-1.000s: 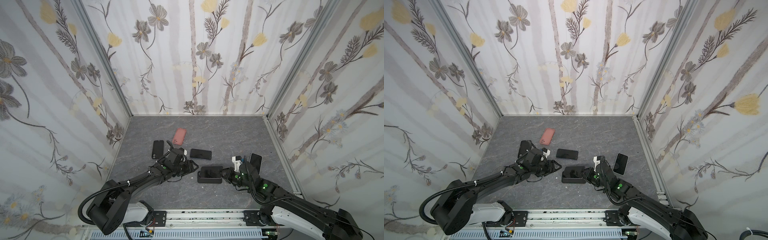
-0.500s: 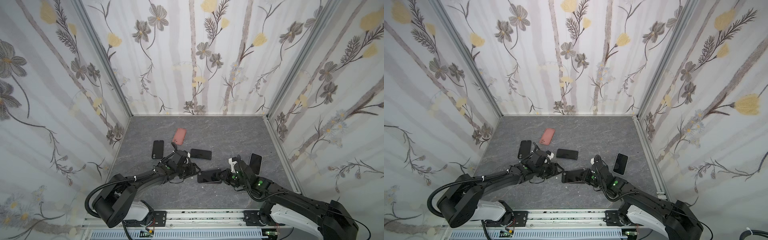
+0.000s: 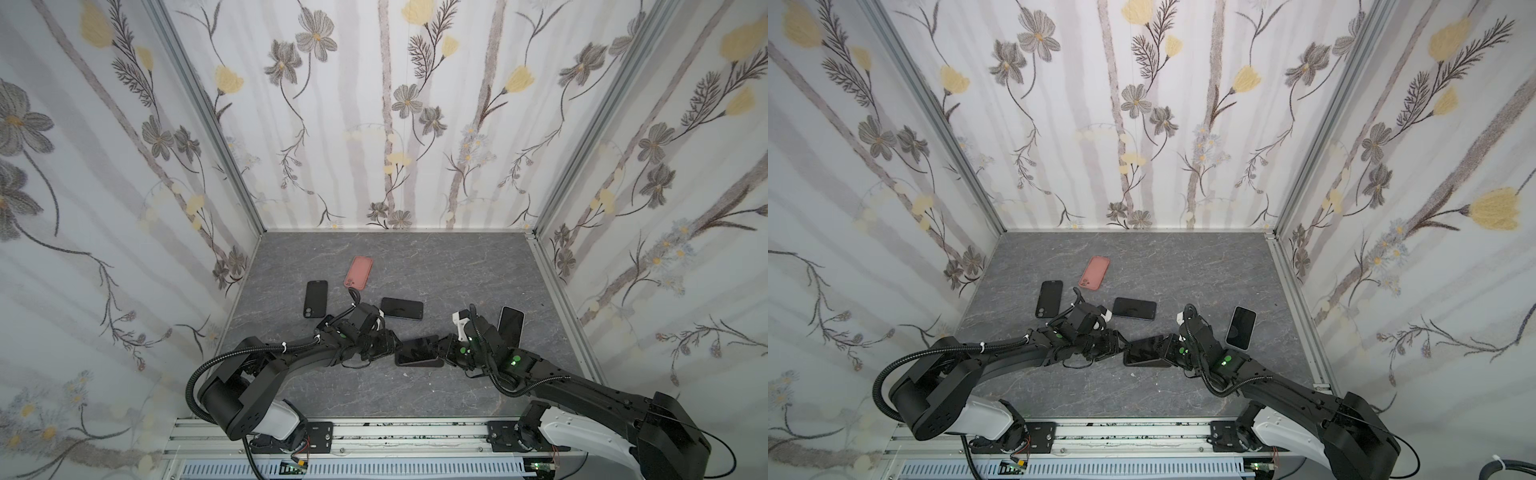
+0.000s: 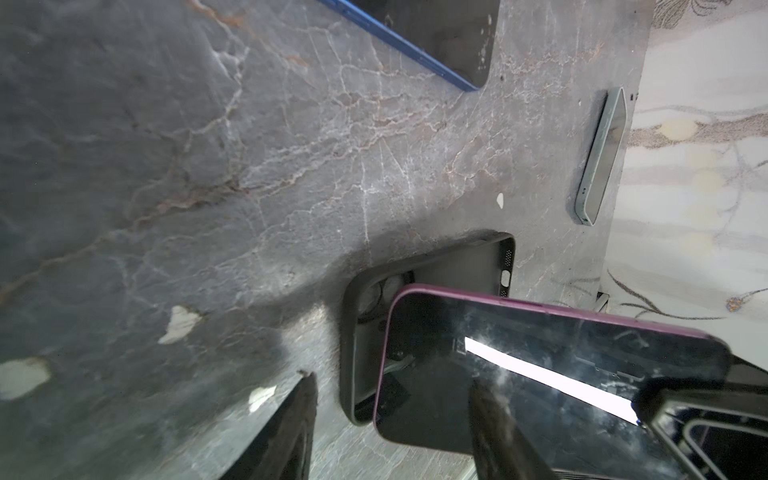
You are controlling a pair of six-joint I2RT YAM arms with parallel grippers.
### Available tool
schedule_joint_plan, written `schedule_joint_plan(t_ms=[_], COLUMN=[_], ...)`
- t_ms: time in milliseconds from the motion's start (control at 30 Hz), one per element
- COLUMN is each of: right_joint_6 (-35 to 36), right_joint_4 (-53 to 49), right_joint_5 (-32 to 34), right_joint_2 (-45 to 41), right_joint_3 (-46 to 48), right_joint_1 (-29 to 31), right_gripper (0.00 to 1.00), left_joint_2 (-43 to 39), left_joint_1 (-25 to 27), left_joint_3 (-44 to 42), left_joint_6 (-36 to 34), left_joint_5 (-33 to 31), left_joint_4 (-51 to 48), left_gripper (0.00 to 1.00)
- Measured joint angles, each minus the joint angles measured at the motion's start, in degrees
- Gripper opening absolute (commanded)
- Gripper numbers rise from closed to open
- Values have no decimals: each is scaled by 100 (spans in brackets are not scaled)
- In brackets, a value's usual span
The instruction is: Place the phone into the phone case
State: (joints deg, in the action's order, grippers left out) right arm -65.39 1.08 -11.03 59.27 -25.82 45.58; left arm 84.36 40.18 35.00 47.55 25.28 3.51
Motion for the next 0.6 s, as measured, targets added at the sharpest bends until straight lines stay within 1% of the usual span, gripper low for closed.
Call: schedule_joint_plan(t_ms=[233, 433, 600], right_joint_6=[92, 92, 92], right_joint_4=[92, 518, 929], right_joint_5=[-236, -520, -745], right_joint_2=[111, 79, 83], right_joint_3=[131, 450, 745], right_joint_1=[-168, -393, -560], right_gripper=[0, 0, 0], left_joint_2=[177, 361, 457], left_joint_1=[22, 66, 116], left_joint_3=[15, 15, 15], left_joint_6=[-2, 0, 0], left_joint_5=[11, 87, 140], left_joint_4=[111, 175, 267], left_gripper=[53, 45, 44])
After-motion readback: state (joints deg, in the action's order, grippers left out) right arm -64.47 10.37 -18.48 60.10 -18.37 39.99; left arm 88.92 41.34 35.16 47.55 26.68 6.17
